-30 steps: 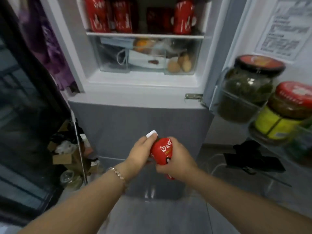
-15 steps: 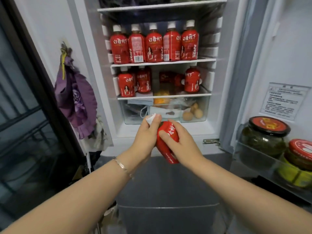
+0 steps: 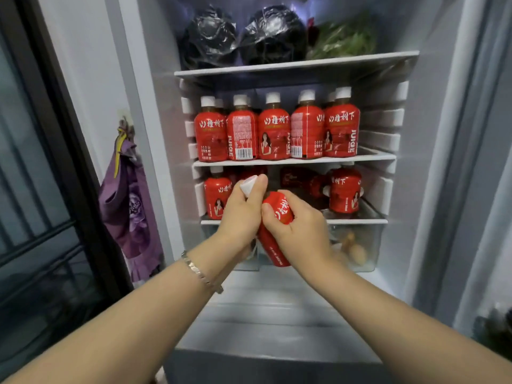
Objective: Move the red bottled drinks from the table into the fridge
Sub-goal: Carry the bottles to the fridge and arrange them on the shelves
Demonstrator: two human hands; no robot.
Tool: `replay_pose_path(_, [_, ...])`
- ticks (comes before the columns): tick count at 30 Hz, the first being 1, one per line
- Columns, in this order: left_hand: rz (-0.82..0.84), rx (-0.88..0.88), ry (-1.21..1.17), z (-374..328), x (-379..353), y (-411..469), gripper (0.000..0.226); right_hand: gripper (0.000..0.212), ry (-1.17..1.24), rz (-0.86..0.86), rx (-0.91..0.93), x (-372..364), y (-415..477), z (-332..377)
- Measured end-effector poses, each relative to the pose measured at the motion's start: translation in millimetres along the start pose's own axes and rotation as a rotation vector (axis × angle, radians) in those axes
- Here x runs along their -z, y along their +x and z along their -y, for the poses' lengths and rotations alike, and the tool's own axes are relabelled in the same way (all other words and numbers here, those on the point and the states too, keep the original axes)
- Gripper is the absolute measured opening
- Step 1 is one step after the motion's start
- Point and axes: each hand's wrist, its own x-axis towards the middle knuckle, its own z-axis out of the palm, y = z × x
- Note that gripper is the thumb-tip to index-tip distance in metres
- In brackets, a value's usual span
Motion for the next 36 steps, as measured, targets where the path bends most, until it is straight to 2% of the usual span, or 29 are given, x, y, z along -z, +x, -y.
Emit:
replay_pose_path(2, [0.009, -0.049, 0.051, -9, -3, 19, 0.045, 0.066, 0.022, -0.027, 0.033, -2, 22, -1])
replay_pose_path(5, [0.005, -0.059, 0.034, -17, -9, 42, 0.029, 0.061, 0.093, -0.076, 0.039, -8, 50, -8])
replay_pose_path(9, [-0.007, -0.085, 0.04, -8, -17, 51, 0.011, 0.058, 0.213, -0.088, -0.045, -14, 57, -26])
replay_pose_path(10, [-0.014, -0.09, 0.043, -5, -19, 53, 0.008, 0.054, 0.249, -0.084, -0.071, -15, 58, -31])
replay_pose_path(12, [-0.037, -0.094, 0.039, 0, -24, 58, 0.006, 0.031, 0.332, -0.073, -0.109, -15, 64, -41])
replay_pose_path(14, [-0.061, -0.097, 0.027, 2, -27, 63, 0.008, 0.017, 0.376, 0.012, -0.125, -12, 73, -46])
replay_pose_path(17, [-0.07, -0.111, 0.028, 9, -30, 67, 0.007, 0.023, 0.428, 0.17, -0.155, -12, 77, -53])
replay_pose_path(19, [-0.055, -0.152, 0.059, 17, -31, 70, 0.007, 0.035, 0.459, 0.181, -0.192, -17, 72, -57])
replay_pose_path(25, [0.026, -0.234, 0.169, 36, -36, 79, 0.01, 0.031, 0.492, 0.081, -0.247, -31, 68, -68])
replay_pose_path(29, [0.062, -0.209, 0.204, 47, -40, 92, 0.006, 0.03, 0.619, 0.043, -0.329, -34, 81, -76])
replay_pose_path(32, [0.07, -0.234, 0.243, 52, -47, 97, 0.01, 0.025, 0.598, -0.032, -0.331, -40, 86, -83])
replay_pose_path(36, [0.082, -0.286, 0.321, 60, -51, 101, 0.012, 0.036, 0.621, -0.186, -0.317, -52, 88, -95])
